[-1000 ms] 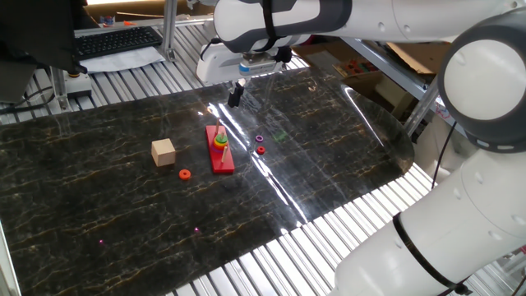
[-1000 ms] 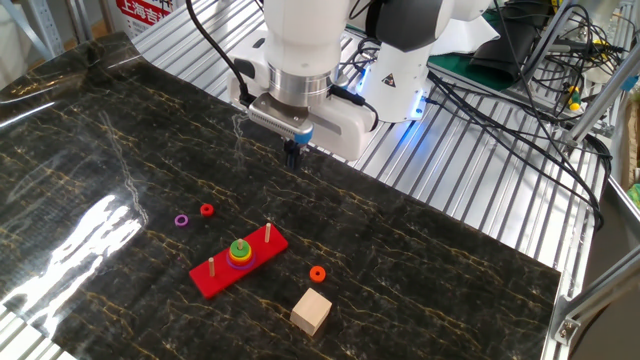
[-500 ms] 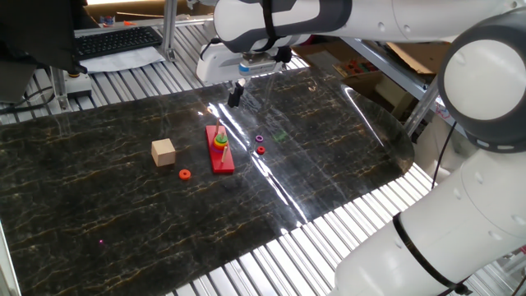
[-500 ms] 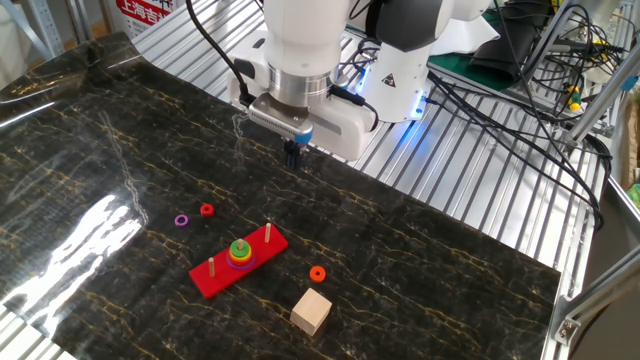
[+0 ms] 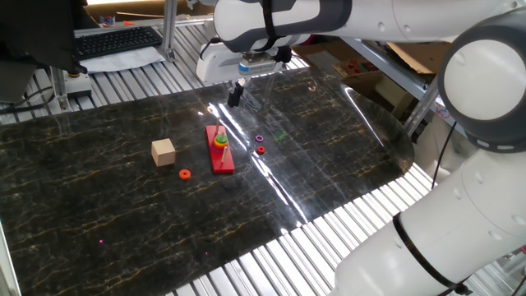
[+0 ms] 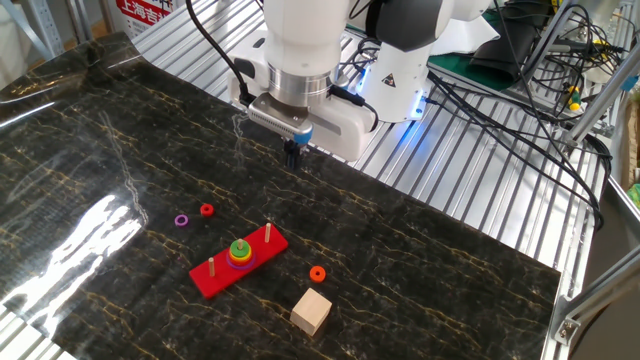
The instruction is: Take out one Hanoi block and throw it aside
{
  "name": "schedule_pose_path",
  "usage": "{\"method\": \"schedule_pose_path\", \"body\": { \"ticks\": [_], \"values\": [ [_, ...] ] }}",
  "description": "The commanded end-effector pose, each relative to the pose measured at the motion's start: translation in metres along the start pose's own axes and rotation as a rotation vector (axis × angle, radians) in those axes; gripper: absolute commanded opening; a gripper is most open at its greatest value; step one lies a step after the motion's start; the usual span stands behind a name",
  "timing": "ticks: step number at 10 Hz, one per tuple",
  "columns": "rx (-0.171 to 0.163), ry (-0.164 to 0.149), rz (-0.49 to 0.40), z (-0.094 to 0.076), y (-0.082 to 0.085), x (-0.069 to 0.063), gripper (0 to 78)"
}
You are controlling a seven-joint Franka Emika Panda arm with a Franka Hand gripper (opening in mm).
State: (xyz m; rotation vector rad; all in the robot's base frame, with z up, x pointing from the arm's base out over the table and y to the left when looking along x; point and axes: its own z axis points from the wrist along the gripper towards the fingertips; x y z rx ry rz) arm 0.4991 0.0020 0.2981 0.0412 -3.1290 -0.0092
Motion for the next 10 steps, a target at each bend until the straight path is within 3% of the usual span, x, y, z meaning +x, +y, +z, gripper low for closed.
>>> {"method": "schedule_pose_path", "body": {
  "ticks": [1, 10],
  "values": [
    [0.000, -0.004, 0.003, -0.0014, 0.0000, -0.0007, 0.0],
    [-0.014, -0.003, 0.020, -0.0016, 0.0009, -0.0008, 0.0]
  ]
}}
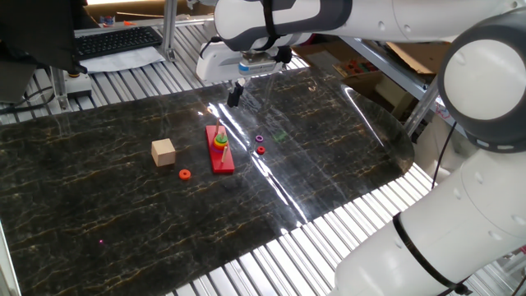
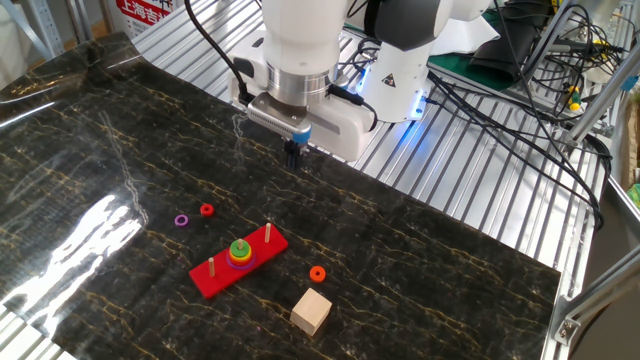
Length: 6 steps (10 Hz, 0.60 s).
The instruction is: Take out one Hanoi block and throw it aside
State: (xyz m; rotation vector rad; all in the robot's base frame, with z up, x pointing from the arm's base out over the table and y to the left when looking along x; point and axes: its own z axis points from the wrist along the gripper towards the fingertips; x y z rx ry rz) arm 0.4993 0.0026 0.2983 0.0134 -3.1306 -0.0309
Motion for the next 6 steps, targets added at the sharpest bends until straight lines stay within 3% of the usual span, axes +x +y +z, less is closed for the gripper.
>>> {"method": "schedule_pose_path", "body": {
  "ticks": [1, 6],
  "values": [
    [-0.003, 0.000, -0.006, -0.0015, 0.0004, -0.0007, 0.0],
    [-0.002, 0.001, -0.028, 0.0001, 0.0028, -0.0009, 0.0]
  ]
}}
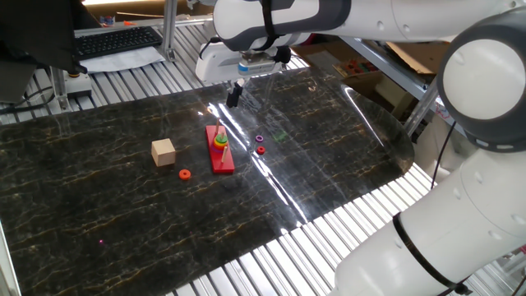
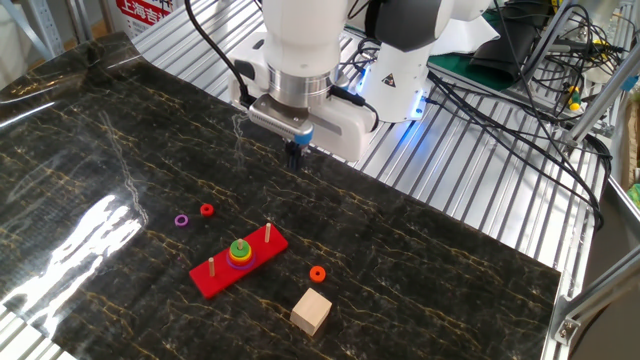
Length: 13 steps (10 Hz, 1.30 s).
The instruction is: Take out one Hanoi block and throw it aside
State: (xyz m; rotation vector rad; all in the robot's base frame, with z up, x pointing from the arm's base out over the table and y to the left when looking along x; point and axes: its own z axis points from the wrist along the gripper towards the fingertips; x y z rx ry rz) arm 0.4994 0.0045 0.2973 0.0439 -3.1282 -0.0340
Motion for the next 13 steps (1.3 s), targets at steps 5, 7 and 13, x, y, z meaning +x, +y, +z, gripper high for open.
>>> {"method": "schedule_pose_path", "body": {
  "ticks": [5, 7, 13],
  "values": [
    [0.004, -0.006, 0.001, -0.0016, 0.0034, -0.0010, 0.0],
    [0.006, -0.004, -0.002, -0.0018, 0.0034, -0.0015, 0.0],
    [0.024, 0.009, 0.057, -0.0018, 0.0034, -0.0015, 0.0]
  ]
}}
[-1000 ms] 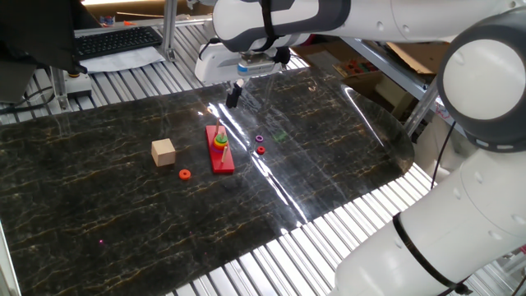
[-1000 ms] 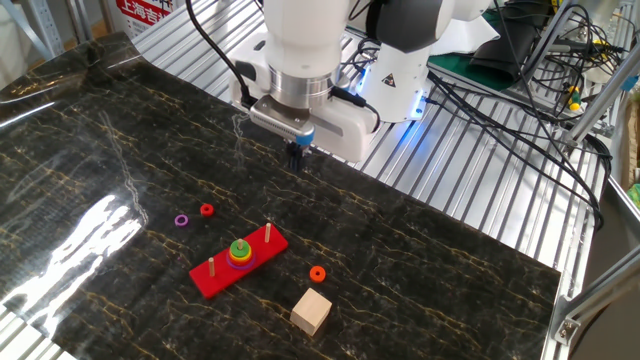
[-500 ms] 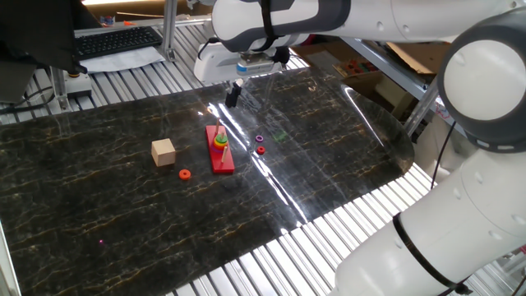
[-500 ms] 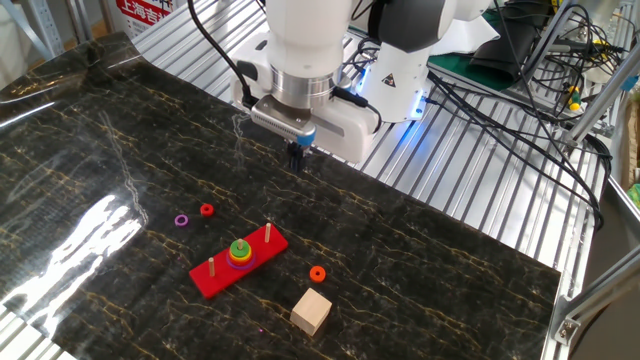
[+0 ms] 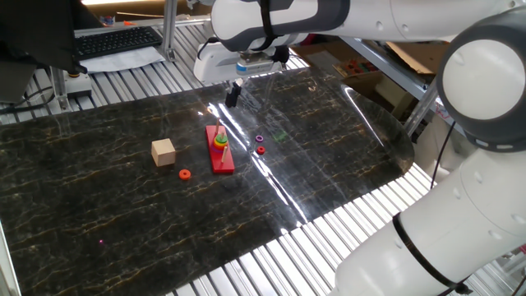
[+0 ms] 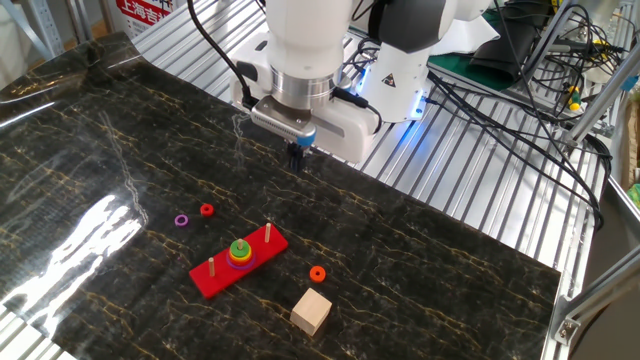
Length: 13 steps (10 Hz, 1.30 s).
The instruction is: Take out one Hanoi block and throw it aside
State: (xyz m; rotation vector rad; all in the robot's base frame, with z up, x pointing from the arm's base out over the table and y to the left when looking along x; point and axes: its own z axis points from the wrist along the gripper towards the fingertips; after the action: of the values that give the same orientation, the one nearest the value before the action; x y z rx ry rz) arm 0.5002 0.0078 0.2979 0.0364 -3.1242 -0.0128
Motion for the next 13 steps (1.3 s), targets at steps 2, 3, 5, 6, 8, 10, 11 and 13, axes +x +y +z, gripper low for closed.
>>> {"method": "schedule_pose_path", "body": {
  "ticks": [2, 3, 5, 6, 8, 10, 11, 13],
  "values": [
    [0.018, 0.013, 0.051, -0.001, 0.000, -0.001, 0.0],
    [0.017, 0.014, 0.047, -0.001, 0.000, -0.001, 0.0],
    [0.016, 0.011, 0.035, 0.004, 0.001, -0.002, 0.0],
    [0.015, 0.010, 0.034, 0.007, 0.001, -0.002, 0.0],
    [0.015, 0.009, 0.036, 0.012, 0.002, -0.005, 0.0],
    [0.016, 0.018, 0.030, 0.012, 0.001, -0.006, 0.0],
    [0.016, 0.028, 0.023, 0.012, 0.000, -0.006, 0.0],
    [0.014, 0.029, 0.026, 0.014, 0.000, -0.008, 0.0]
  ]
}}
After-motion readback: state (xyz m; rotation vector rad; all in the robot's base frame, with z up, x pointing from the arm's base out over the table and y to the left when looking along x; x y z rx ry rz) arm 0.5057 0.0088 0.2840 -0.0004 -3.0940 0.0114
